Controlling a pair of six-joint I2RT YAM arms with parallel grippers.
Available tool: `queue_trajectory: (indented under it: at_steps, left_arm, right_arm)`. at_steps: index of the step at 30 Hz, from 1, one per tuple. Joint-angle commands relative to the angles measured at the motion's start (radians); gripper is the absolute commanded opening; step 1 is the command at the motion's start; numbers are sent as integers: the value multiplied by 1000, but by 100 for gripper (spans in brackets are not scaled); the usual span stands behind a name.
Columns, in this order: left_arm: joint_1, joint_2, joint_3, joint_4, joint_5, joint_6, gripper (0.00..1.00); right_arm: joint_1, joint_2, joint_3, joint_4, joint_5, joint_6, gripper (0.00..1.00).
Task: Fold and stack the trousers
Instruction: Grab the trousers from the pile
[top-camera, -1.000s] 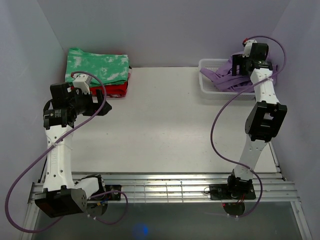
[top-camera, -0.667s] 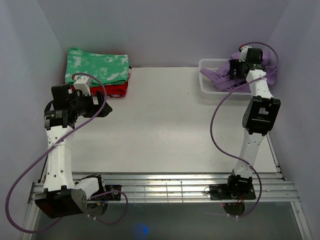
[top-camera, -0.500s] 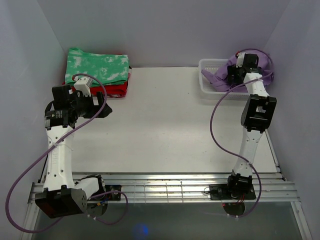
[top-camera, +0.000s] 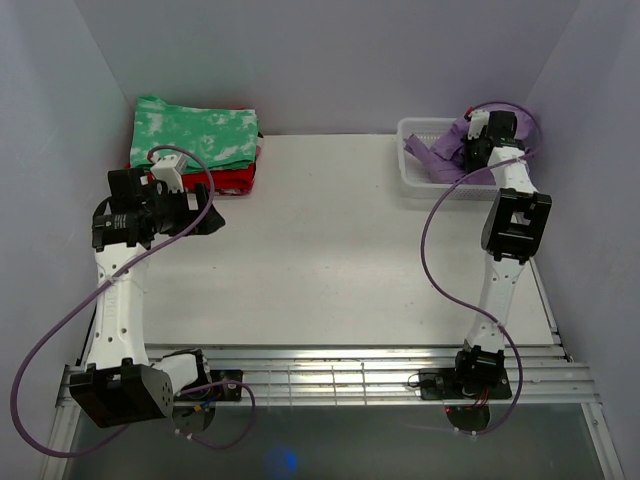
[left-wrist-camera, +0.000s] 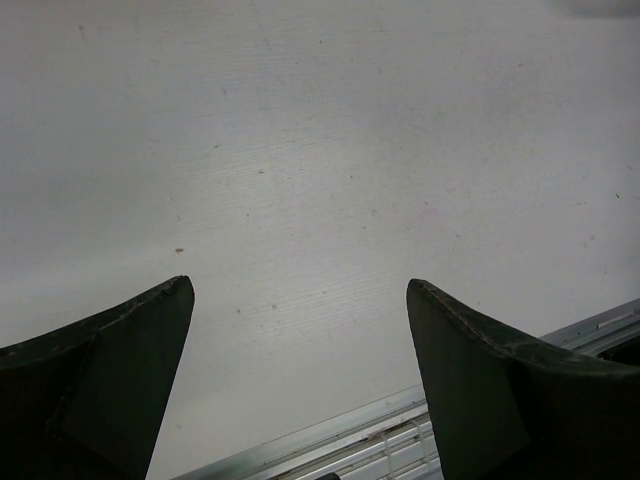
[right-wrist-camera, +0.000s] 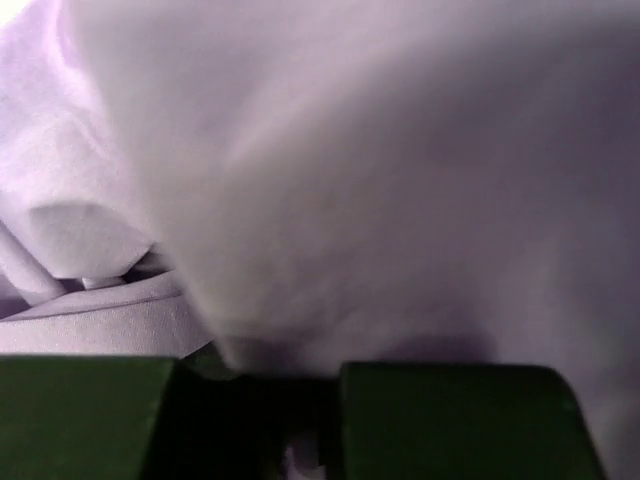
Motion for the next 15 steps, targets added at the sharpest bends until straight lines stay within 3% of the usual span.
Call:
queue_trajectory:
  at_steps: [1,15]
  left_arm:
    - [-2,-6,59,-3,14,-9,98]
    - [-2,3,108,-2,13,-15,98]
  right_arm:
    - [-6,-134,34,-26,-51,12,8]
    - [-26,-617,-98,231,-101,340,8]
